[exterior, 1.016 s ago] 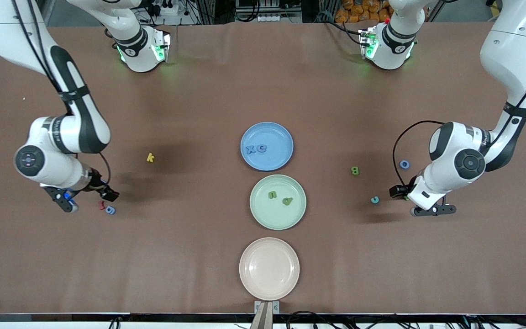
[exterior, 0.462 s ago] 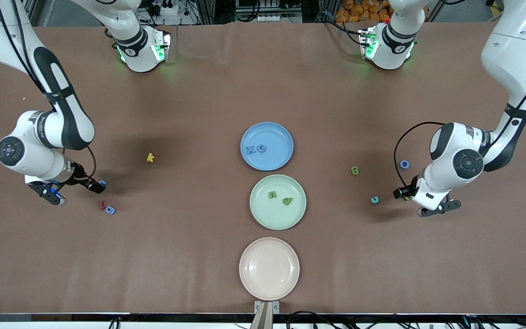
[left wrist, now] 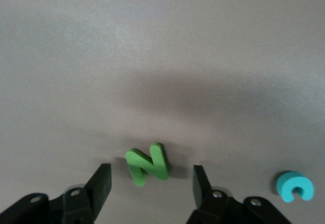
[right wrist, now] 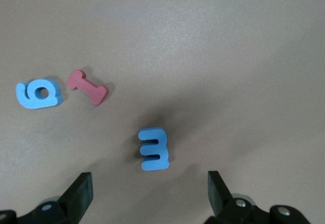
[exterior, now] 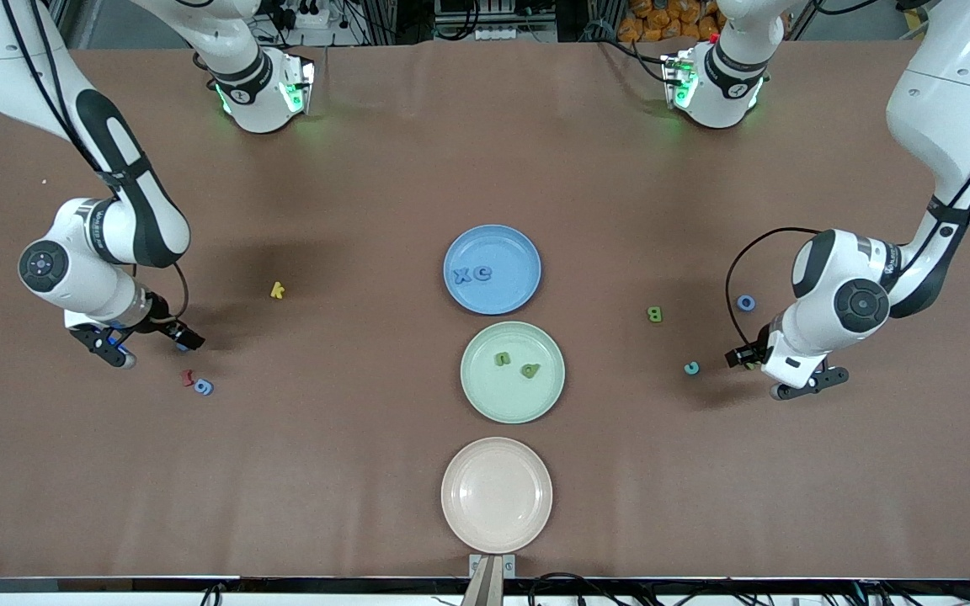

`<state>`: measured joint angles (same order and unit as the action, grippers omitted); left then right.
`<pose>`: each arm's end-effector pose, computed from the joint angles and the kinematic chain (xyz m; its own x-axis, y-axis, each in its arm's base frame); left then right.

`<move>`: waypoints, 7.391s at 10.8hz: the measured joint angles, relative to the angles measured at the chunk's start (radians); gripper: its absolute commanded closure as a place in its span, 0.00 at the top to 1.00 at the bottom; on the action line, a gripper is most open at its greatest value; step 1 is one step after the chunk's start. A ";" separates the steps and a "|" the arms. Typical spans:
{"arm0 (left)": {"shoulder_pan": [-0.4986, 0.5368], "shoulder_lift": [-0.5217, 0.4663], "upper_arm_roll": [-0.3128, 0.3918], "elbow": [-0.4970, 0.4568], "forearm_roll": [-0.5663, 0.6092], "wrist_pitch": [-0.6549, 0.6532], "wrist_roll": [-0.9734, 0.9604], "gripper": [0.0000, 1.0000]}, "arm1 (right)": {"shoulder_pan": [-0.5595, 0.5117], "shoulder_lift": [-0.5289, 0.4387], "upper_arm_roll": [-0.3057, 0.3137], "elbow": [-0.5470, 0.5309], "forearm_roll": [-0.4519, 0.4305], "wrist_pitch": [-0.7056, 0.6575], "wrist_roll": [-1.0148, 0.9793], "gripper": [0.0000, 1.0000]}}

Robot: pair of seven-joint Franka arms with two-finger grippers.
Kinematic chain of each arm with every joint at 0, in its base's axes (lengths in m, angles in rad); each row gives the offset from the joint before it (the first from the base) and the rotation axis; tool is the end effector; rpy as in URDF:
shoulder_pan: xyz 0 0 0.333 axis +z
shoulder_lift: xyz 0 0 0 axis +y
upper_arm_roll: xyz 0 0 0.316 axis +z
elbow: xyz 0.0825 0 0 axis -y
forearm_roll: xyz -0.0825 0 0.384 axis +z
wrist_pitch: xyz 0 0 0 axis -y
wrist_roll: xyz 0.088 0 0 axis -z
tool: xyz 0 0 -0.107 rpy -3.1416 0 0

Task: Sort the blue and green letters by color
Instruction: 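Grasp the green N with the left gripper while the right gripper grasps the blue 3, then release the green N on the green plate while the right gripper releases the 3, then grasp the green B with the left gripper while the right gripper grasps the blue 9, then carry the green B onto the green plate with the left gripper and release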

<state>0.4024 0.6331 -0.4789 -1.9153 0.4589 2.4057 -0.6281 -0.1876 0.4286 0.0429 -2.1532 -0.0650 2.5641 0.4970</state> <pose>0.6185 -0.0344 0.1878 0.9624 0.2705 -0.0235 0.2697 -0.9624 -0.0333 0.5606 -0.0804 0.1962 0.8305 -0.5570 -0.0073 -0.5567 -0.8304 0.0230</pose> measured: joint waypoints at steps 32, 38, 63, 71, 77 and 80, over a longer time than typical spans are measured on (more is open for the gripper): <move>-0.655 0.170 -0.045 0.390 0.039 -0.094 -0.302 0.11 | 0.741 0.053 0.162 0.270 0.003 -0.180 0.558 0.00; -0.748 0.207 0.025 0.456 0.039 -0.070 -0.334 1.00 | 0.768 0.176 0.235 0.363 0.003 -0.175 0.733 1.00; -0.180 -0.013 -0.127 -0.075 0.040 -0.077 -0.097 0.82 | 0.208 0.130 -0.099 0.406 0.056 -0.138 0.658 1.00; -0.169 -0.017 -0.146 -0.105 0.040 -0.077 -0.116 0.49 | 0.198 0.217 -0.145 0.399 0.063 -0.090 0.954 1.00; -0.169 -0.017 -0.146 -0.111 0.040 -0.077 -0.117 0.00 | 0.210 0.234 -0.138 0.384 0.065 -0.077 0.988 1.00; -0.169 -0.017 -0.147 -0.110 0.040 -0.076 -0.117 0.00 | 0.210 0.236 -0.135 0.331 0.066 -0.025 0.988 1.00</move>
<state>0.2339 0.6158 -0.6257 -2.0255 0.4985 2.3295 -0.7447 0.0222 0.6650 -0.0918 -1.8220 0.0005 2.5392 1.4853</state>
